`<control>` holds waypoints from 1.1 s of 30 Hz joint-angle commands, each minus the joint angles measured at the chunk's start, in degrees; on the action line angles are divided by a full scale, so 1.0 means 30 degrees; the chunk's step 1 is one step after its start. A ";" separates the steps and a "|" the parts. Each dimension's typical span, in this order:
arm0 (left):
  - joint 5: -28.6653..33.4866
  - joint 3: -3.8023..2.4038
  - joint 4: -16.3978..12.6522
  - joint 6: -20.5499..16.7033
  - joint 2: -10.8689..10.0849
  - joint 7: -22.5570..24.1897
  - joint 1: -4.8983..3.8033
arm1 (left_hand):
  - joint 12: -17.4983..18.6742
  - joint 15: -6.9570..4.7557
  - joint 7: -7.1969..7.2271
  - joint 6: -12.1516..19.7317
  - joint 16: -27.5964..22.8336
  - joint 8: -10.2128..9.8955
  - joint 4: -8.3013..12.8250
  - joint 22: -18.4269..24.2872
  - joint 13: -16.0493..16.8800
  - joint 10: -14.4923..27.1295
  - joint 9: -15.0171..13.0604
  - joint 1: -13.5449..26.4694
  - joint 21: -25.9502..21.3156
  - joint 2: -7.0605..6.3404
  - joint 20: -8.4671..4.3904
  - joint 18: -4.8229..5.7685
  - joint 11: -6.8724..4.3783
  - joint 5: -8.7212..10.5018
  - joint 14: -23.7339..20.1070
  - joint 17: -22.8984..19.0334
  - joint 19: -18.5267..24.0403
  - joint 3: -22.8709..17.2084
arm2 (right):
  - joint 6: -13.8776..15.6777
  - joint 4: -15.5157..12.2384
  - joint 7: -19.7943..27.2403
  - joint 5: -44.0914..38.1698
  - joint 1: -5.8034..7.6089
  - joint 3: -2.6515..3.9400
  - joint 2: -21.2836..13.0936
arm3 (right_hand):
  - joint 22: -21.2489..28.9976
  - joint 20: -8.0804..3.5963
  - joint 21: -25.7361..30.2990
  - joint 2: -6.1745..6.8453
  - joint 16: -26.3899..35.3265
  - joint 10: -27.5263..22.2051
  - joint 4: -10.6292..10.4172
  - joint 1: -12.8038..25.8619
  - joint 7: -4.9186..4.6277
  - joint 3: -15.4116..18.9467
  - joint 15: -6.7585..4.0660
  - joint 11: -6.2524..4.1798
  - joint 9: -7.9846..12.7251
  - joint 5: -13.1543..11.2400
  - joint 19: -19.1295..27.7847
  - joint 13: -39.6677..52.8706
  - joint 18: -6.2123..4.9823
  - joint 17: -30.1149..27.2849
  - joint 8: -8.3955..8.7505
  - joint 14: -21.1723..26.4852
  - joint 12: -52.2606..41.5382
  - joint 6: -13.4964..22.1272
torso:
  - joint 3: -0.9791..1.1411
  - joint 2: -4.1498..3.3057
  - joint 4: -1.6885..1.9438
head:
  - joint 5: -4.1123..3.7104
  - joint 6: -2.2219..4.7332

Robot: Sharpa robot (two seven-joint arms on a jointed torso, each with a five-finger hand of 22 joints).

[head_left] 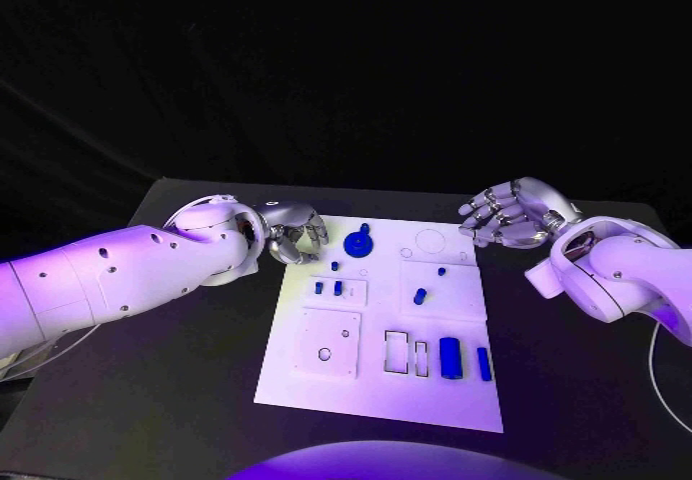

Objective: Assemble the parts on the task board

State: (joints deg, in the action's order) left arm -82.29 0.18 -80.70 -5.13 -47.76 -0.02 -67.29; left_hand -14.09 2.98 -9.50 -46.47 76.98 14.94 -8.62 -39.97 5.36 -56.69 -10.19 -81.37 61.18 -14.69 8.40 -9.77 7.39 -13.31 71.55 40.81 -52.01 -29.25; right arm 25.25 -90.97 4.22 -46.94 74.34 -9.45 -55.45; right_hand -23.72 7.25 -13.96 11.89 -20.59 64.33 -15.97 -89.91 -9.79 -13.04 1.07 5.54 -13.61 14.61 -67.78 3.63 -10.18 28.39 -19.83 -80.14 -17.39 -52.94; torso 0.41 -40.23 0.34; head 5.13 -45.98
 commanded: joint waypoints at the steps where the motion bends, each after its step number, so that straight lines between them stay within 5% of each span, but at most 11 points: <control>1: 0.3868 -0.0110 -0.0275 -0.1061 -0.0425 0.0455 -0.0020 | 0.0057 0.0050 -0.0131 -0.0347 -0.0247 0.0086 0.0084 0.0031 -0.0050 0.0185 -0.0079 -0.0349 -0.0083 0.0097 0.0095 -0.0260 0.0010 -0.0083 -0.0363 -0.0603 0.0090 -0.0058 | -0.2516 -0.0220 -0.1342 -0.4845 0.0004 0.0001 -0.0102 | -0.0902 -0.0357 -0.1116 0.0549 -0.1072 0.0767 0.0046 0.0119 0.0165 -0.0707 -0.0258 -0.0195 0.0179 -0.0031 -0.0297 0.0021 0.0017 0.0979 0.0464 -0.0500 0.0766 -0.0554 | 0.0026 -0.0001 -0.0016 | -0.0080 0.0049; 3: 0.5918 -0.0222 -0.0607 -0.1650 -0.0829 0.0627 -0.0023 | -0.0060 0.0075 -0.0449 -0.0876 -0.1668 0.0325 0.0420 0.0075 -0.0129 0.0318 -0.0172 -0.0827 -0.0213 0.0284 0.0114 -0.0267 0.0117 -0.0057 -0.2113 -0.3901 0.0375 -0.0638 | -0.2888 -0.0367 -0.1671 -0.6483 0.0006 0.0001 -0.0166 | -0.1892 -0.0564 -0.2252 0.0789 -0.2421 0.1382 0.0163 0.0268 0.0291 -0.1316 -0.0445 -0.0290 0.0285 -0.0075 -0.0410 0.0062 0.0021 0.2043 0.0829 -0.0982 0.1445 -0.0951 | 0.0025 -0.0009 -0.0027 | -0.0191 0.0080; 7: 1.1839 -0.0396 -0.1458 -0.3031 -0.1729 0.1614 -0.0025 | -0.0680 -0.0019 -0.0512 -0.1320 -0.2165 0.0522 0.0992 -0.0151 -0.0039 -0.0305 -0.0225 -0.1240 0.0123 0.0427 -0.0009 -0.0290 0.0041 -0.0063 -0.2378 -0.4662 0.0494 -0.1569 | -0.2684 -0.0711 -0.2388 -0.9835 -0.0007 0.0001 -0.0209 | -0.3090 -0.0679 -0.3592 0.1215 -0.4520 0.1537 0.0236 0.0685 0.0306 -0.1783 -0.0486 -0.0316 0.0354 -0.0126 -0.0493 0.0070 0.0024 0.3444 0.1258 -0.1479 0.2302 -0.1131 | -0.0009 -0.0028 -0.0018 | -0.0735 0.0172; 9: 1.5914 -0.0435 -0.1808 -0.3256 -0.2044 0.2434 -0.0024 | -0.0846 0.0011 -0.0590 -0.1351 -0.3085 0.0526 0.1106 -0.0114 -0.0087 -0.0095 -0.0208 -0.0913 -0.0050 0.0385 -0.0004 -0.0275 0.0108 -0.0015 -0.2978 -0.5192 0.0995 -0.1923 | -0.2398 -0.0858 -0.2772 -1.1251 -0.0025 0.0001 -0.0158 | -0.4430 -0.0585 -0.5002 0.1464 -0.9541 0.1039 0.0406 0.1041 0.0118 -0.1974 -0.0234 -0.0154 0.0347 -0.0148 -0.0378 0.0112 0.0043 0.7150 0.1641 -0.1776 0.3166 -0.1136 | -0.0011 -0.0018 -0.0001 | -0.1090 0.0212; 12: 2.1198 -0.0464 -0.2231 -0.3270 -0.2345 0.3729 -0.0020 | -0.1054 0.0093 -0.0770 -0.1200 -0.3962 0.0468 0.1259 -0.0015 -0.0132 0.0273 -0.0169 -0.0725 -0.0291 0.0861 0.0068 -0.0270 0.0246 -0.0044 -0.3424 -0.5728 0.1445 -0.2293 | -0.2226 -0.1017 -0.3274 -1.2705 -0.0093 0.0000 -0.0034 | -0.5295 -0.0550 -0.5907 0.1498 -1.2920 0.0972 0.0445 0.1268 0.0078 -0.1859 -0.0162 -0.0024 0.0316 -0.0249 -0.0339 0.0130 0.0010 0.9779 0.1833 -0.2006 0.3421 -0.1116 | -0.0029 -0.0046 0.0007 | -0.1368 0.0244; 15: 2.4988 -0.0483 -0.2569 -0.2826 -0.2605 0.5187 -0.0016 | -0.1359 0.0164 -0.0827 -0.1117 -0.4468 0.0462 0.1513 0.0051 -0.0126 0.0490 -0.0161 -0.0380 -0.0431 0.1003 0.0147 -0.0264 0.0278 0.0002 -0.3586 -0.6098 0.1726 -0.2200 | -0.2405 -0.1102 -0.4058 -1.4246 -0.0272 -0.0001 0.0227 | -0.8167 -0.0531 -0.9133 0.1493 -1.5549 0.1035 0.0444 0.1392 0.0077 -0.1825 -0.0121 -0.0008 0.0253 -0.0300 -0.1205 0.0149 0.0395 1.1762 0.1983 -0.2256 0.3570 -0.1188 | -0.0065 -0.0034 0.0008 | -0.1515 0.0323; 22: 2.6734 -0.0491 -0.2753 -0.2178 -0.2745 0.6187 -0.0015 | -0.1822 0.0216 -0.0836 -0.1081 -0.5164 0.0523 0.1810 0.0379 -0.0121 0.0724 -0.0183 0.0080 -0.0947 0.1153 0.0230 -0.0269 0.0305 0.0014 -0.3888 -0.6588 0.2017 -0.1827 | -0.3250 -0.0847 -0.5107 -1.5410 -0.0528 -0.0002 0.0861 | -1.1155 -0.0458 -1.2494 0.1470 -1.7653 0.1024 0.0404 0.1437 0.0085 -0.1704 -0.0119 -0.0007 0.0188 -0.0321 -0.2210 0.0140 0.0874 1.3395 0.2155 -0.2380 0.3730 -0.1214 | -0.0019 -0.0042 0.0010 | -0.1570 0.0365; 33: 2.6248 -0.0492 -0.3178 -0.1825 -0.2823 0.6358 -0.0016 | -0.2058 0.0211 -0.0855 -0.1082 -0.5526 0.0550 0.2025 0.0533 -0.0126 0.0767 -0.0188 0.0151 -0.1176 0.1233 0.0239 -0.0269 0.0304 0.0009 -0.4012 -0.6829 0.2104 -0.1735 | -0.3724 -0.0210 -0.5628 -1.5952 -0.0956 -0.0007 0.1743 | -1.2059 -0.0417 -1.3474 0.1365 -1.8198 0.1112 0.0323 0.1408 0.0116 -0.1869 -0.0126 -0.0029 0.0137 -0.0305 -0.2426 0.0149 0.1002 1.3735 0.2183 -0.2360 0.3749 -0.1312 | -0.0021 -0.0052 0.0033 | -0.1568 0.0275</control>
State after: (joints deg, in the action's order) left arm -5.26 -1.24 -90.02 -12.12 -56.20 16.94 -67.30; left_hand -20.13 3.71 -11.66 -49.86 60.55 16.33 -2.83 -38.41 5.02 -54.77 -10.72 -81.41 57.84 -11.17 9.21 -9.76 8.30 -13.31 59.98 20.33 -46.06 -34.54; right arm 16.05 -91.73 -11.02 -92.31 71.55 -9.47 -50.37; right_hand -59.83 5.93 -54.22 16.36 -74.99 67.55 -14.81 -85.86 -9.36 -18.56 0.31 5.43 -13.15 13.84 -74.62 4.03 -7.96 69.52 -13.52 -84.13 -6.51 -56.56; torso 0.34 -40.38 0.43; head 0.34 -45.02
